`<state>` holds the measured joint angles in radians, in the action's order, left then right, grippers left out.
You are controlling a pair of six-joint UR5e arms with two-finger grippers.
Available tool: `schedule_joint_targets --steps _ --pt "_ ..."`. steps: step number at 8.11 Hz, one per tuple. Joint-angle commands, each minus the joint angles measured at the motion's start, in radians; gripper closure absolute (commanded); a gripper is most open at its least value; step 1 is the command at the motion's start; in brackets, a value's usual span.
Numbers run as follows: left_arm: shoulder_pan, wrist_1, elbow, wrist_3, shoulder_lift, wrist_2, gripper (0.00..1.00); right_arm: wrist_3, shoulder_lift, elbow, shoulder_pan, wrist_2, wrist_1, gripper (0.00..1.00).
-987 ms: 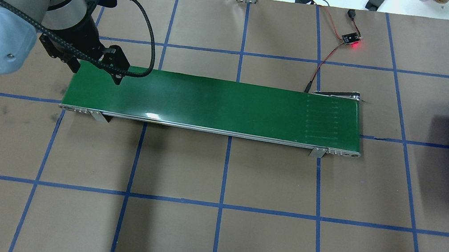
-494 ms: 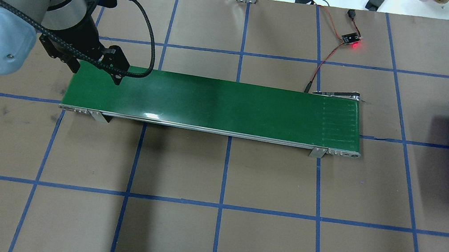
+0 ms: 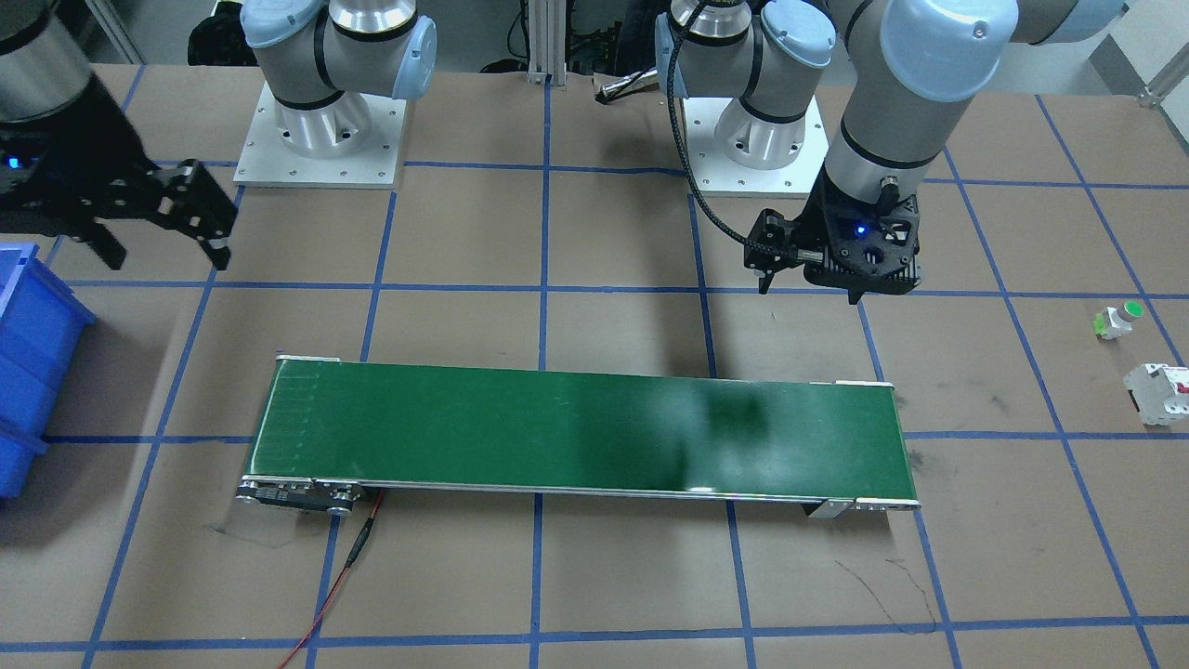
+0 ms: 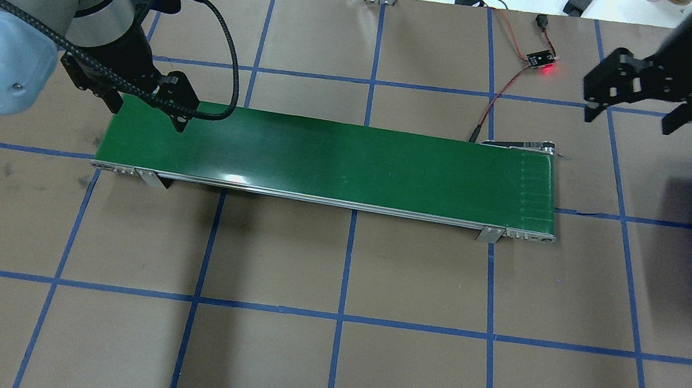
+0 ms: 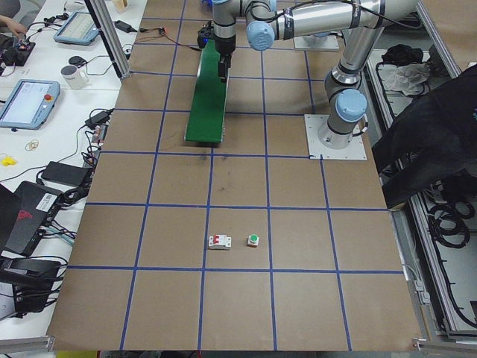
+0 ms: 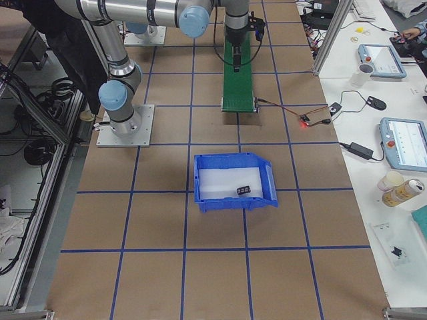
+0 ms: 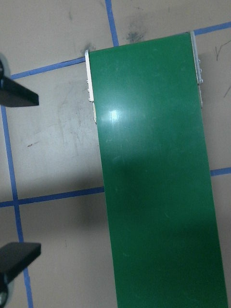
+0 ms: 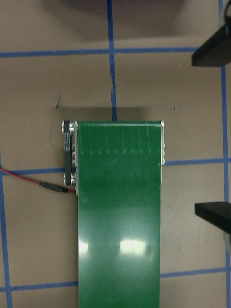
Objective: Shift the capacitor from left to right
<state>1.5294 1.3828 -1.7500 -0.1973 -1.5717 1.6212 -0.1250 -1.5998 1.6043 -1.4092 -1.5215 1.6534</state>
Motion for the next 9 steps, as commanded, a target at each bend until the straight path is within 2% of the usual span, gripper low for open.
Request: schedule_joint_targets --steps 1,9 --pt "0.000 -0.002 0.001 0.006 -0.001 -0.004 0.00 0.284 0.012 -0.006 -0.175 -0.002 0.009 0.00" --pt "0.000 -0.002 0.001 0.013 -0.001 -0.006 0.00 0.286 0.020 -0.006 -0.186 -0.025 0.022 0.00"
